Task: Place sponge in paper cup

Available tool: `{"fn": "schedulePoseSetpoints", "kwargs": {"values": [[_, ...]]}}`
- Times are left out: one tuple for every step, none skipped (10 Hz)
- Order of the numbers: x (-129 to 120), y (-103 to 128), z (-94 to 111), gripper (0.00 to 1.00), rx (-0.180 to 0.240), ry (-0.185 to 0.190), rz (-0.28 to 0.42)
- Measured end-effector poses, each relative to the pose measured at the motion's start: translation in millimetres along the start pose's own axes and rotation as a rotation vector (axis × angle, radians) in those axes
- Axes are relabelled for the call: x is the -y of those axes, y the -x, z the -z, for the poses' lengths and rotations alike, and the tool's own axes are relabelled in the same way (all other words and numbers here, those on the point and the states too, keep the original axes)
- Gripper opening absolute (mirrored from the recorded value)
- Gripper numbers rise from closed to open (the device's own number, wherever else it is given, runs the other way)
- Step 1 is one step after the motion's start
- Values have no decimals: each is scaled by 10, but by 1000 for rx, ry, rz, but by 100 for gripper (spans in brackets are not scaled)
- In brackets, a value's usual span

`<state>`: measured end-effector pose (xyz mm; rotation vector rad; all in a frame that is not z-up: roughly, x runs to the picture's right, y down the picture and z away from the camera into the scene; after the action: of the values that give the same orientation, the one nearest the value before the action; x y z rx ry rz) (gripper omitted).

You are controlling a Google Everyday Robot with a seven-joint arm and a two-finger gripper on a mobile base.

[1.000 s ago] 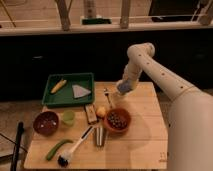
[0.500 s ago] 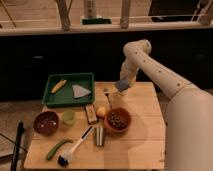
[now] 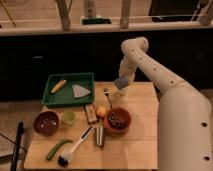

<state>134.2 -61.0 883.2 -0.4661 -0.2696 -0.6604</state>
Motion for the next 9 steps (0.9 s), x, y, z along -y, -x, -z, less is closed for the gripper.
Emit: {"fn": "schedulePoseSetpoints", "kwargs": {"values": [[11, -16, -16, 0, 2, 3, -1], [14, -29, -34, 0, 4, 7, -1], [26, -42, -51, 0, 7, 8, -1], [32, -51, -69, 0, 11, 11, 0], [41, -55, -88, 0, 15, 13, 0], [49, -55, -98, 0, 19, 15, 2], [64, -59, -108, 0, 23, 15, 4], [75, -65, -116, 0, 28, 16, 5], [75, -73, -117, 2, 32, 19, 3]]}}
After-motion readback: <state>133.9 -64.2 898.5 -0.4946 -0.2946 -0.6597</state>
